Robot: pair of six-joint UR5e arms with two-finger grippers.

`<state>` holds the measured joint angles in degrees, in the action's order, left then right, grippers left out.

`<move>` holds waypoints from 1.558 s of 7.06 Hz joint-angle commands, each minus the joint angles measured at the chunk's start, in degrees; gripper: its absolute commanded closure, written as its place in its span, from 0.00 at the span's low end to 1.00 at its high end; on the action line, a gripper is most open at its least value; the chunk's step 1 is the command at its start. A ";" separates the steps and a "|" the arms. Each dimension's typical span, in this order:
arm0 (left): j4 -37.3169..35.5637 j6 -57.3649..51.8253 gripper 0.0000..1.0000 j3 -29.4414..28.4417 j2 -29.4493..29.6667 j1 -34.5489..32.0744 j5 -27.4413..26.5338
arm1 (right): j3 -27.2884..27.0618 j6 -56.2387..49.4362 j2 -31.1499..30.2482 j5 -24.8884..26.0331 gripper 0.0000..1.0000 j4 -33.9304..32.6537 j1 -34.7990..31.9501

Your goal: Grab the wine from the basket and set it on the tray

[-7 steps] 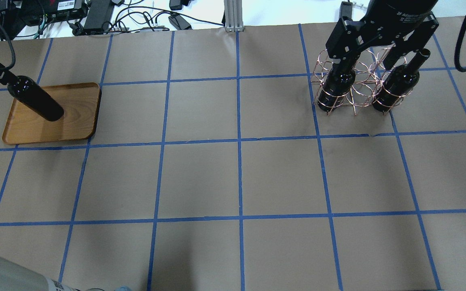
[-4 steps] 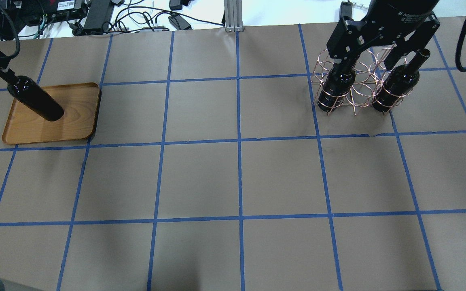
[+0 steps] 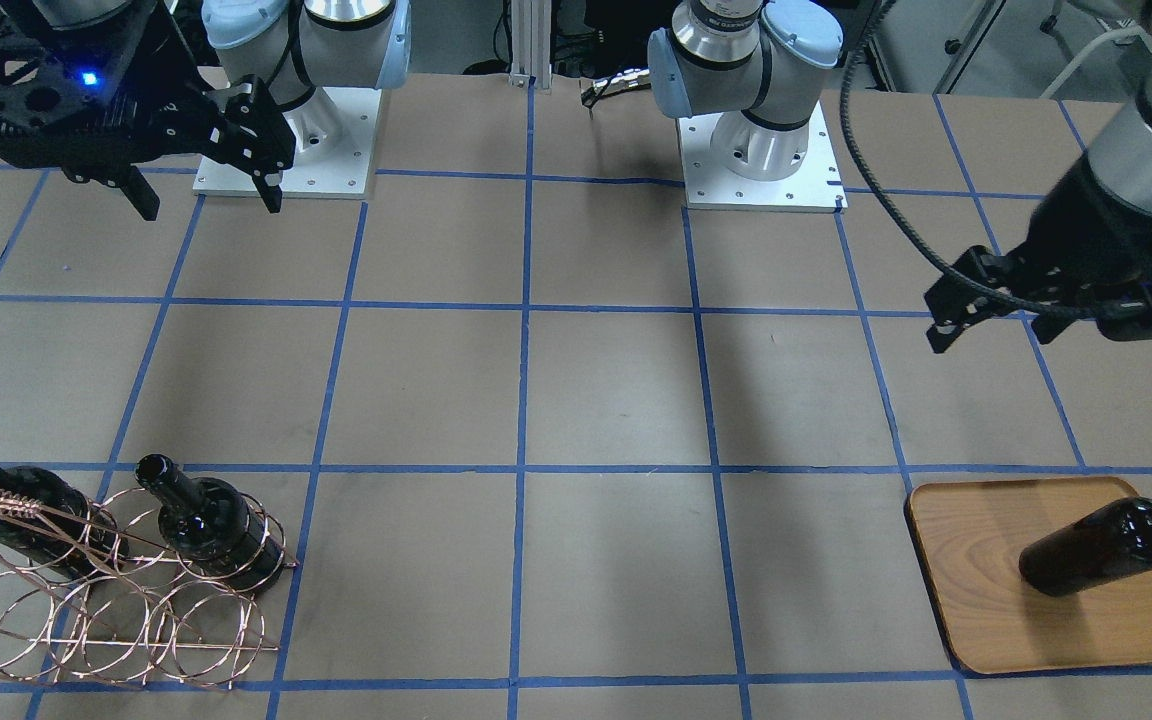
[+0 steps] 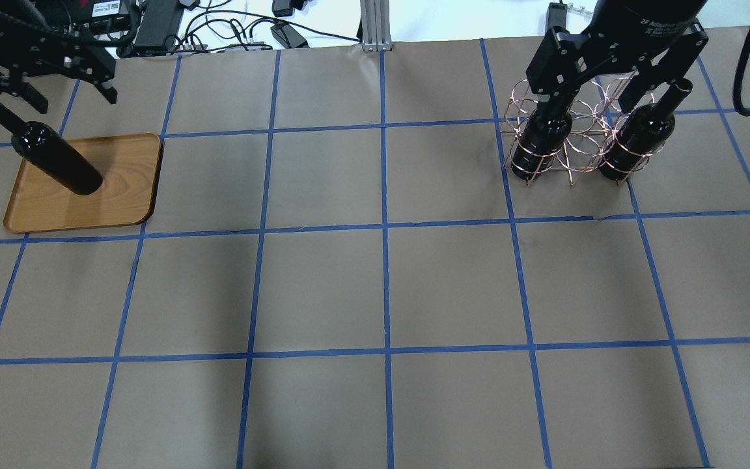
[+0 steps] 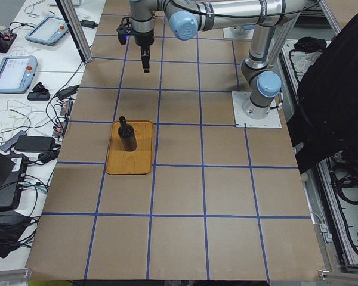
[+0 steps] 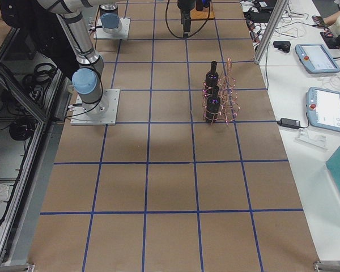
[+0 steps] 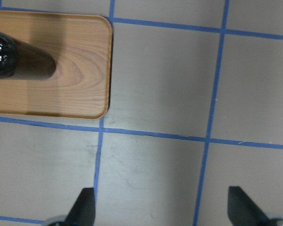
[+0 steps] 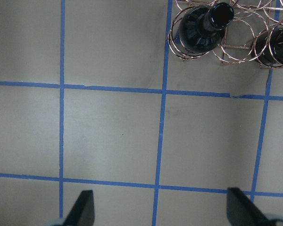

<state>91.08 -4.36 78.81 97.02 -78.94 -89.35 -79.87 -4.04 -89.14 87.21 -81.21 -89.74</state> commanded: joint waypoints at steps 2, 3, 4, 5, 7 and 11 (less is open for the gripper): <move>3.48 2.51 0.00 2.47 -4.90 -8.14 0.85 | -0.02 0.00 -0.06 0.06 0.00 0.00 0.00; 2.71 2.34 0.00 5.97 -5.43 -8.24 0.50 | -0.02 0.00 -0.06 -0.02 0.00 0.00 0.00; 2.44 1.55 0.00 6.36 -5.79 -8.33 0.58 | -0.02 0.00 -0.06 0.06 0.00 0.00 0.00; 2.43 1.46 0.00 6.36 -6.31 -8.33 0.58 | -0.02 0.00 -0.06 0.06 0.00 0.00 0.00; 2.52 1.46 0.00 6.27 -7.02 -8.16 0.41 | -0.02 0.00 -0.06 -0.02 0.00 0.00 0.00; 3.05 1.55 0.00 6.36 -7.46 -8.15 0.23 | -0.02 0.00 -0.06 -0.02 0.00 -0.09 0.00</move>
<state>94.04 -2.82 85.15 89.67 -87.06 -89.05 -79.89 -4.04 -89.21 87.19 -81.28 -89.74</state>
